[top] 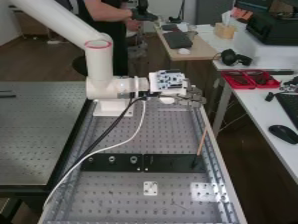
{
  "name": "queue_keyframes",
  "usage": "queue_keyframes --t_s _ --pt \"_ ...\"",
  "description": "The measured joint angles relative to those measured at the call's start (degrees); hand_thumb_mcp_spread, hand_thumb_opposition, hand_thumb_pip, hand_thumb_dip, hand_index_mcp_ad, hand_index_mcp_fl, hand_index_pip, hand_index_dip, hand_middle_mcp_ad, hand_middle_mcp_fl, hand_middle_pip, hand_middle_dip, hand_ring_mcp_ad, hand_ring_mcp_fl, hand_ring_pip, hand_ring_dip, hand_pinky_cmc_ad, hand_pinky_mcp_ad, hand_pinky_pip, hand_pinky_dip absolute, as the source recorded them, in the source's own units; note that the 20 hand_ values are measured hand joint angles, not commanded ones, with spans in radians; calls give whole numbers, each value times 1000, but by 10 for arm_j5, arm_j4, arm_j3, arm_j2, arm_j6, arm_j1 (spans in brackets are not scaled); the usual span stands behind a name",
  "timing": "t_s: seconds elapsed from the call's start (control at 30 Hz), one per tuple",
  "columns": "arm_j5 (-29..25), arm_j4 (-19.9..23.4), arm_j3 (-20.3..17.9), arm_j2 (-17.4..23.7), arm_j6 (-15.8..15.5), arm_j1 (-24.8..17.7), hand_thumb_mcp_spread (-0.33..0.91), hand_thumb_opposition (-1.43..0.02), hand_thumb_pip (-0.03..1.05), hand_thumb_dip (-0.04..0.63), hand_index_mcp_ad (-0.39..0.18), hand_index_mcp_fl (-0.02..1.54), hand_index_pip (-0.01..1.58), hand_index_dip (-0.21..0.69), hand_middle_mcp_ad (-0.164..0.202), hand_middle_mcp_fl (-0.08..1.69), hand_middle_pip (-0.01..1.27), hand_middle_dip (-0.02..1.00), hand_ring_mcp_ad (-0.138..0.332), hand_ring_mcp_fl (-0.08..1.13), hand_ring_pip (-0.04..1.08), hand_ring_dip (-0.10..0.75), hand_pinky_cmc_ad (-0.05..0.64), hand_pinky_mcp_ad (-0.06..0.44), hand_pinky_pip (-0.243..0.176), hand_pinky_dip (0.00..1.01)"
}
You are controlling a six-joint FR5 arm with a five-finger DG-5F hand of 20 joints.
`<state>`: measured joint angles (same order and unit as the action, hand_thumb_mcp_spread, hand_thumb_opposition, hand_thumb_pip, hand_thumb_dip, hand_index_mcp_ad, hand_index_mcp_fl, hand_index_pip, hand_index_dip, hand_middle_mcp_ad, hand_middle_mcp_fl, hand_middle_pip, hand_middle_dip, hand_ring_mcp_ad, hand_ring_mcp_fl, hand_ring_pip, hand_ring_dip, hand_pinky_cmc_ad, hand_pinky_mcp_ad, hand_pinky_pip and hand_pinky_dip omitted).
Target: Grab the drill bit and place it in the clear container
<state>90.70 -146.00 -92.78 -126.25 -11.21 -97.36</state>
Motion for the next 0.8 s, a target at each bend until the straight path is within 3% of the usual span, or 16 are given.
queue_keyframes --t_s 0.03,0.07,0.17,0.37,0.63,0.8 --pt "3 -6 2 0 -1 1 545 -1011 539 239 -91 932 845 234 82 251 129 175 182 115 101 52 325 133 -101 182" --pt "6 -13 4 1 0 2 518 -963 595 241 -91 827 848 237 82 211 126 175 183 94 101 54 321 133 -101 182" --pt "16 -24 9 3 2 6 431 -899 607 241 -87 459 731 201 82 155 120 175 183 61 89 54 321 133 -101 185" --pt "25 -34 7 16 -1 11 365 -791 646 243 -54 141 531 202 86 56 120 175 182 9 87 54 293 134 -99 274" --pt "17 -20 -17 66 -36 14 333 -731 646 239 -52 80 468 239 84 31 124 176 180 10 72 54 297 134 -108 323" --pt "0 -17 -41 122 -87 19 316 -731 667 239 -52 86 435 265 84 21 124 188 185 7 72 54 298 134 -108 333"
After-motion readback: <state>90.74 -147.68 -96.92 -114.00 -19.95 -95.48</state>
